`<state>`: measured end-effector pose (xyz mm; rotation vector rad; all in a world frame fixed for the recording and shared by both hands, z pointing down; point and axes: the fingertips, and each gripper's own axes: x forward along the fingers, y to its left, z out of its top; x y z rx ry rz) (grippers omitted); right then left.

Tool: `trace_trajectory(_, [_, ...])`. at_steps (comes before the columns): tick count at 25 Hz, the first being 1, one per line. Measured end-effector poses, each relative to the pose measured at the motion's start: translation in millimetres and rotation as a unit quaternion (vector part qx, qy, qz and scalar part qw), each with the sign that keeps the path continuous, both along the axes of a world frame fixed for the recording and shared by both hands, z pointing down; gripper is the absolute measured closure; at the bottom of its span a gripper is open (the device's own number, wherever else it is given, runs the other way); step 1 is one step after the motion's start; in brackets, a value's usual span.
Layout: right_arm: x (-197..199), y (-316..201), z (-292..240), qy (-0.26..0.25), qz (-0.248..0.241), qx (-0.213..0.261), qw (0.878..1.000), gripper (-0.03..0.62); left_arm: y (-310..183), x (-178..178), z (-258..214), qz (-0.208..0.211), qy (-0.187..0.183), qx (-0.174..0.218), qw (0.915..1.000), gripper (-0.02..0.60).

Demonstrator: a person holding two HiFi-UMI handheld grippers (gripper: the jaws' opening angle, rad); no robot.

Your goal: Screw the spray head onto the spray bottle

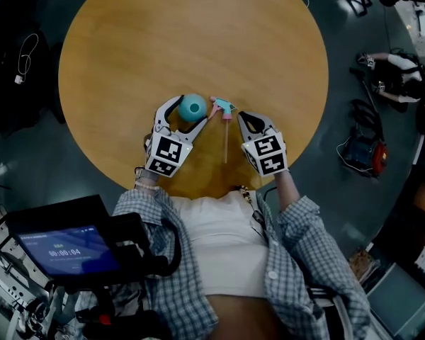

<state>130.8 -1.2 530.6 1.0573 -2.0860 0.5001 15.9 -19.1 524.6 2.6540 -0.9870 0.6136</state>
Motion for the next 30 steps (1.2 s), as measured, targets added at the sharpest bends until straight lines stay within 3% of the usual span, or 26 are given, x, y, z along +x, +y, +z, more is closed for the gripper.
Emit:
trace_trajectory(3, [-10, -15, -1, 0.013, -0.068, 0.003, 0.998, 0.592, 0, 1, -1, 0.000, -0.003, 0.002, 1.0000, 0.227])
trace_trajectory(5, [-18, -22, 2, 0.006, -0.104, -0.022, 0.994, 0.475, 0, 1, 0, -0.001, -0.005, 0.002, 1.0000, 0.227])
trace_trajectory(7, [-23, -29, 6, 0.009, -0.139, -0.044, 0.989, 0.430, 1, 1, 0, 0.000, -0.008, 0.001, 1.0000, 0.227])
trace_trajectory(11, [-30, -40, 24, 0.036, -0.193, -0.087, 0.977, 0.413, 2, 1, 2, -0.002, -0.008, 0.000, 1.0000, 0.227])
trace_trajectory(14, [-37, -38, 35, 0.020, -0.199, -0.136, 0.970, 0.413, 1, 1, 3, -0.007, -0.006, -0.001, 1.0000, 0.227])
trace_trajectory(18, [-42, -34, 47, 0.018, -0.199, -0.167, 0.965, 0.413, 1, 1, 3, -0.008, -0.007, -0.001, 0.9999, 0.227])
trace_trajectory(24, [-45, -34, 52, -0.037, -0.161, -0.225, 0.960, 0.429, 1, 1, 2, -0.009, -0.004, -0.002, 0.9999, 0.227])
trace_trajectory(30, [-44, -33, 50, -0.071, -0.129, -0.239, 0.960, 0.474, 0, 1, 3, -0.013, 0.002, -0.003, 0.9999, 0.227])
